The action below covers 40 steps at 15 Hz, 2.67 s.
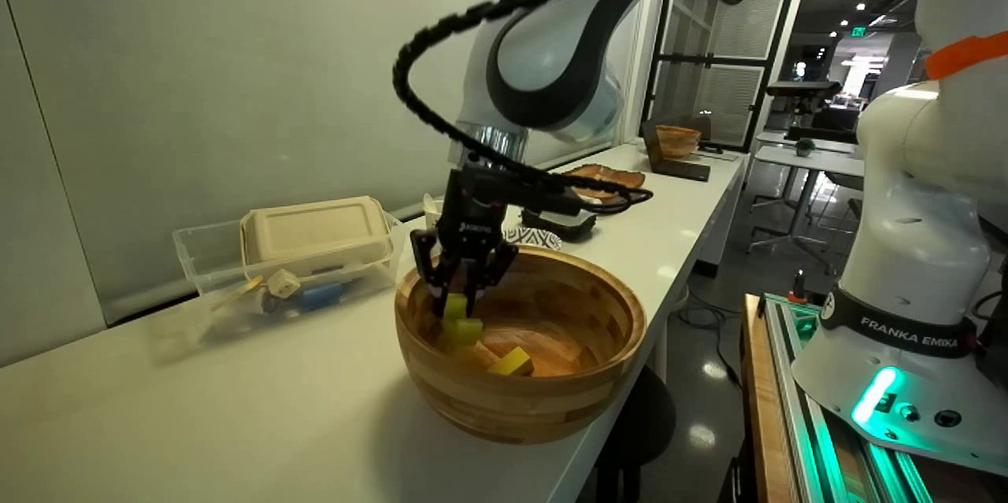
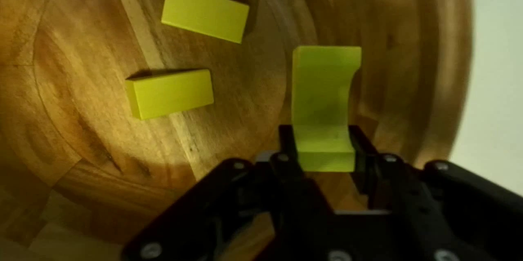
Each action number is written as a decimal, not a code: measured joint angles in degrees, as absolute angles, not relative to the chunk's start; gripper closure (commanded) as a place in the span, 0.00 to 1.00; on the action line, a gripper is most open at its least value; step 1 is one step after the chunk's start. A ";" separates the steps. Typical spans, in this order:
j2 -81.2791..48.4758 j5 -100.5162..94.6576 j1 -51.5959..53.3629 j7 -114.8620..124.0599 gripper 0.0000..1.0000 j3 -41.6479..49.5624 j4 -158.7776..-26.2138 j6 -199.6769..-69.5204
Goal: Pick up the yellow object from the bowl and put it on the counter
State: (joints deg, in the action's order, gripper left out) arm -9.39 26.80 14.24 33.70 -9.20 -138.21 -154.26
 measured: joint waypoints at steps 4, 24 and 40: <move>2.77 25.38 12.17 44.95 0.91 -7.27 -141.97 -152.22; 21.35 20.69 -6.85 51.47 0.91 1.88 -154.12 -146.66; -17.13 32.94 -7.13 40.06 0.91 5.99 -139.33 -156.65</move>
